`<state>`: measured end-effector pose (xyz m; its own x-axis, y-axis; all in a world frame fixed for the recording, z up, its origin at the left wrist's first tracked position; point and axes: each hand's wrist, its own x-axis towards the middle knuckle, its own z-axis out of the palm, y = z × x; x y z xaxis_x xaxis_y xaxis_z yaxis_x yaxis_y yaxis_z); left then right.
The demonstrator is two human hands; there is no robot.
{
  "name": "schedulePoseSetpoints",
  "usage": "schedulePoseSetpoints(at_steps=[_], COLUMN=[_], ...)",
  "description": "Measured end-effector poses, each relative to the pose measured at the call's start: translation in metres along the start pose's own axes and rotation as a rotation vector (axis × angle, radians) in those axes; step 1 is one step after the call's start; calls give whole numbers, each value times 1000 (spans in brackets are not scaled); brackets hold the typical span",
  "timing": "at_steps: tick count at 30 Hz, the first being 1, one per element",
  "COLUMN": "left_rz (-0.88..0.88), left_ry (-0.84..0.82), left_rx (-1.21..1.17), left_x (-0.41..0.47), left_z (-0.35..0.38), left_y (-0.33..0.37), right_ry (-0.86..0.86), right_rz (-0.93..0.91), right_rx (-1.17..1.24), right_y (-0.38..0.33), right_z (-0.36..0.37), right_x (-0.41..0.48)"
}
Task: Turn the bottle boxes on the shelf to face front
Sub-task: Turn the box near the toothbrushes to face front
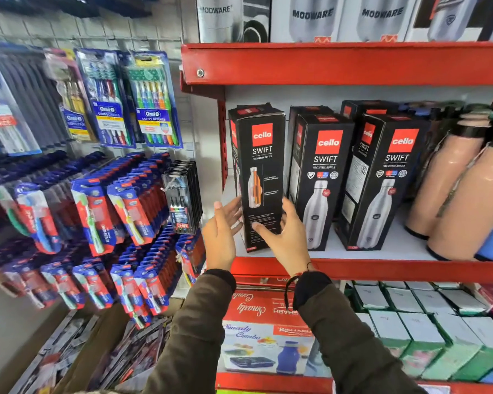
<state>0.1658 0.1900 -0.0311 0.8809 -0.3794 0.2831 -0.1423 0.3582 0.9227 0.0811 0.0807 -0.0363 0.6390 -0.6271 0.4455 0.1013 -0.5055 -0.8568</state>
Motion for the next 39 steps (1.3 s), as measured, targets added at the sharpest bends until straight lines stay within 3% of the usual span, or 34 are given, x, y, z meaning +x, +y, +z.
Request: schedulePoseSetpoints(at_steps=[7, 12, 17, 20, 26, 39], left_rz=[94, 216, 96, 7, -9, 73], left_ry=[7, 28, -166, -213, -207, -113], left_rx=[53, 181, 346, 315, 253, 361], left_x=[-3, 1, 24, 32, 30, 24], left_z=[-9, -9, -12, -15, -20, -13], left_y=[5, 5, 6, 5, -3, -17], right_ry=[146, 149, 57, -47, -178, -106], right_rz=[-13, 8, -7, -17, -40, -28], right_rx=[-29, 15, 18, -40, -171, -190], right_y=[-15, -14, -16, -16, -12, 3], right_z=[6, 4, 3, 3, 5, 9], right_x=[2, 2, 9, 11, 15, 16])
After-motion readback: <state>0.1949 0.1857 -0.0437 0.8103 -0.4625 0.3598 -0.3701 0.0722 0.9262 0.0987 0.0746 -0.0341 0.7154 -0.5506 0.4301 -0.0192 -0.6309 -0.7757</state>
